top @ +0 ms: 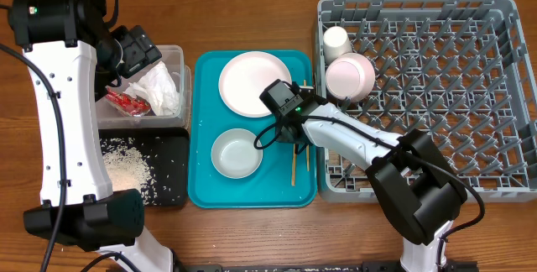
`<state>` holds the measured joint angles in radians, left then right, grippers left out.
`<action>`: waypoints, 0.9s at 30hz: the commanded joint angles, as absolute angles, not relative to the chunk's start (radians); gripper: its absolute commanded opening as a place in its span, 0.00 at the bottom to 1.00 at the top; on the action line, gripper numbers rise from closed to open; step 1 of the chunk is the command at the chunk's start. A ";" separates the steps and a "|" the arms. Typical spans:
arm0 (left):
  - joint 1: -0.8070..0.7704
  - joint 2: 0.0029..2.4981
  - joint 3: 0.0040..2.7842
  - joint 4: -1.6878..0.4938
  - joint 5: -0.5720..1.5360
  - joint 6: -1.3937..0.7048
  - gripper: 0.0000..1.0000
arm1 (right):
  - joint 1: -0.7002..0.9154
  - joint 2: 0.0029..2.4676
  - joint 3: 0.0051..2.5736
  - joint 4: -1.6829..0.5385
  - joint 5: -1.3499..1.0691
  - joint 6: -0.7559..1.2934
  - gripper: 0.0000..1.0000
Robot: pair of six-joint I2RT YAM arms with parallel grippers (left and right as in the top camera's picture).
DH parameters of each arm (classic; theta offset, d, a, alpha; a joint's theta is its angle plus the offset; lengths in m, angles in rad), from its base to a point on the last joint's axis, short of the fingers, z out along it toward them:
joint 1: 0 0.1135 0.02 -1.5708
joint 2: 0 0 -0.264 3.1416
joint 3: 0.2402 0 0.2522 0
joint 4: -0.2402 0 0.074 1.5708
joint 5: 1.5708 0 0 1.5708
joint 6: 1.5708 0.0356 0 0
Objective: Sort waste into correct bins and load items into the dishwasher
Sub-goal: 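Grasp one chopstick with the right gripper and lift it, then carry the chopstick into the dish rack and release it upright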
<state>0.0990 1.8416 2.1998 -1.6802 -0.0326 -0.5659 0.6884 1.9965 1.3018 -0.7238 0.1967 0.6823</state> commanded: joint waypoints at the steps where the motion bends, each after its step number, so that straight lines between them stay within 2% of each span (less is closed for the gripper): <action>1: 0.098 1.833 2.202 -1.682 -0.029 -0.554 1.00 | 0.692 2.019 1.308 -0.728 0.136 0.680 0.04; 12: 0.098 1.833 2.202 -1.682 -0.029 -0.554 1.00 | 0.684 1.824 1.575 -0.953 0.232 0.555 0.04; 17: 0.098 1.833 2.202 -1.682 -0.029 -0.554 1.00 | 0.663 1.714 1.634 -1.062 0.522 0.542 0.04; 21: 0.098 1.833 2.202 -1.682 -0.029 -0.554 1.00 | 0.601 1.663 1.634 -1.150 0.744 0.541 0.04; 27: 0.098 1.833 2.202 -1.682 -0.029 -0.554 1.00 | 0.436 1.663 1.619 -1.267 0.776 0.540 0.04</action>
<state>0.0990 1.8416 2.1998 -1.6806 -0.0326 -0.5659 0.4976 1.6611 1.6264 -1.2537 0.6910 0.5446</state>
